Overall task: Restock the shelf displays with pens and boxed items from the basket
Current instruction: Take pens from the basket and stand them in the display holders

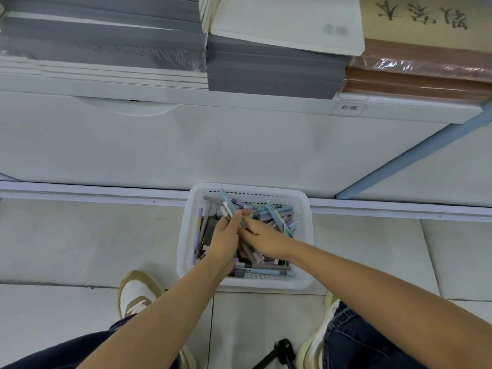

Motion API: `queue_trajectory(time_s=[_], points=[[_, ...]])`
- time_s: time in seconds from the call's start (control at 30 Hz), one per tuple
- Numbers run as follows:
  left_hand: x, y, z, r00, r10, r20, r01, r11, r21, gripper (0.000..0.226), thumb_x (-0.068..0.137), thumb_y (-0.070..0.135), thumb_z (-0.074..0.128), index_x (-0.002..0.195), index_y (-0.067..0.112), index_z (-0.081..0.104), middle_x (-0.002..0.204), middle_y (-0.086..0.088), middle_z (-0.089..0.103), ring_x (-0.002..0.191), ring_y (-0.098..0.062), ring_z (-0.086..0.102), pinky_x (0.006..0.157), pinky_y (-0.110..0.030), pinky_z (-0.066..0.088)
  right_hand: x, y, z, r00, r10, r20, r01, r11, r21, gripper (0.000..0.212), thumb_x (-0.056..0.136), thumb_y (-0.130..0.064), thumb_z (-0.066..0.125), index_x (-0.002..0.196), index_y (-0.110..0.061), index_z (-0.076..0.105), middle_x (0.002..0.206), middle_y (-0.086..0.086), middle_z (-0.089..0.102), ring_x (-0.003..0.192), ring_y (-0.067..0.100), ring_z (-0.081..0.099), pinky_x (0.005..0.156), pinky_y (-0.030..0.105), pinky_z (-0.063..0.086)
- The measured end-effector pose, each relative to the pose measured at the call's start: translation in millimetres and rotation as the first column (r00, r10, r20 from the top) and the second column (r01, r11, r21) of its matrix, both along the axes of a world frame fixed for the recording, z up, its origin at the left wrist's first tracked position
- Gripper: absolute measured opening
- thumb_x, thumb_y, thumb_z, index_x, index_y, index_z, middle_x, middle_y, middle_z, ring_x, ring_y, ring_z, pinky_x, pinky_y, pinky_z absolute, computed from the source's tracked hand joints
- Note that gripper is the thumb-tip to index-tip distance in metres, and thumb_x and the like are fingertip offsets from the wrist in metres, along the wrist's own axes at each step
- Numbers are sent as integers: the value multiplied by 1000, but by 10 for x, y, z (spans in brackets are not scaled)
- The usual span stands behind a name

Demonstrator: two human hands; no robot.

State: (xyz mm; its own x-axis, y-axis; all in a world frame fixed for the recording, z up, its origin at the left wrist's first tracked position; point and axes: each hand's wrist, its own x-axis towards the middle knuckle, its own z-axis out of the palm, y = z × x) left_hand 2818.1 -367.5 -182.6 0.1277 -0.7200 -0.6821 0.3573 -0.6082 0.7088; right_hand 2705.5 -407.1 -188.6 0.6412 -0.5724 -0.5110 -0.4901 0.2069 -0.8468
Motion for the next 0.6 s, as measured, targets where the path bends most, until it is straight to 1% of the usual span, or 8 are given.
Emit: queue_trajectory(time_s=[0.03,0.1,0.13,0.2,0.3,0.43,0.53,0.6], points=[[24,-12,-13,1000,13,1,-13,1000,-5,37,104,32,39,112,8,66,99,-12,73,84,-28,71,70,-57,58,-5,-6,14,1000,-13,12,13,1000,22,31,105,-34,34,131,-22,48,89,-11,63,77,-8,62,70,13,47],[100,-26,4,998,65,-23,-66,997,-40,39,105,29,37,102,4,68,85,-10,73,69,-21,71,55,-39,59,-39,-35,27,1000,-11,5,11,1000,3,22,105,-33,36,104,-26,58,85,-11,60,73,-7,58,72,17,44],[138,-37,17,996,83,-24,-85,994,-62,39,105,26,37,98,3,67,84,-9,73,70,-20,70,54,-32,57,-54,-53,26,1000,-2,-11,2,999,-45,24,104,-30,38,90,-27,57,78,-9,56,66,-3,53,69,20,41],[171,-67,35,996,92,-9,-93,990,-103,38,105,22,37,99,1,67,93,-10,74,83,-21,71,65,-28,58,-72,-77,34,1000,-14,-18,12,994,-108,27,104,-24,42,81,-28,56,71,-7,53,61,4,47,64,23,38],[173,-116,100,990,138,-26,-140,984,-114,37,105,22,37,106,-3,64,103,-14,72,91,-24,70,75,-31,59,-92,-118,91,998,-55,3,55,988,-146,23,102,-22,46,87,-33,59,75,-10,58,66,4,54,67,25,44],[279,-216,288,970,244,-1,-243,964,-107,34,106,21,37,91,5,64,74,-7,74,67,-21,70,62,-34,58,-171,-224,226,985,-165,55,169,982,-89,9,100,-19,52,108,-16,53,99,-4,71,95,22,70,86,39,55],[395,-325,461,956,283,81,-270,952,-140,26,103,14,41,81,8,53,54,-1,57,42,-12,51,51,-30,48,-252,-330,447,961,-233,151,249,964,-98,5,98,-10,53,103,-8,53,93,8,74,77,20,71,75,35,58],[469,-378,591,950,273,154,-242,951,-193,21,102,12,42,82,11,50,58,-1,37,37,-8,31,41,-24,35,-288,-388,627,964,-220,151,245,954,-173,12,97,-11,56,105,-3,59,85,9,74,59,14,63,61,24,52]])
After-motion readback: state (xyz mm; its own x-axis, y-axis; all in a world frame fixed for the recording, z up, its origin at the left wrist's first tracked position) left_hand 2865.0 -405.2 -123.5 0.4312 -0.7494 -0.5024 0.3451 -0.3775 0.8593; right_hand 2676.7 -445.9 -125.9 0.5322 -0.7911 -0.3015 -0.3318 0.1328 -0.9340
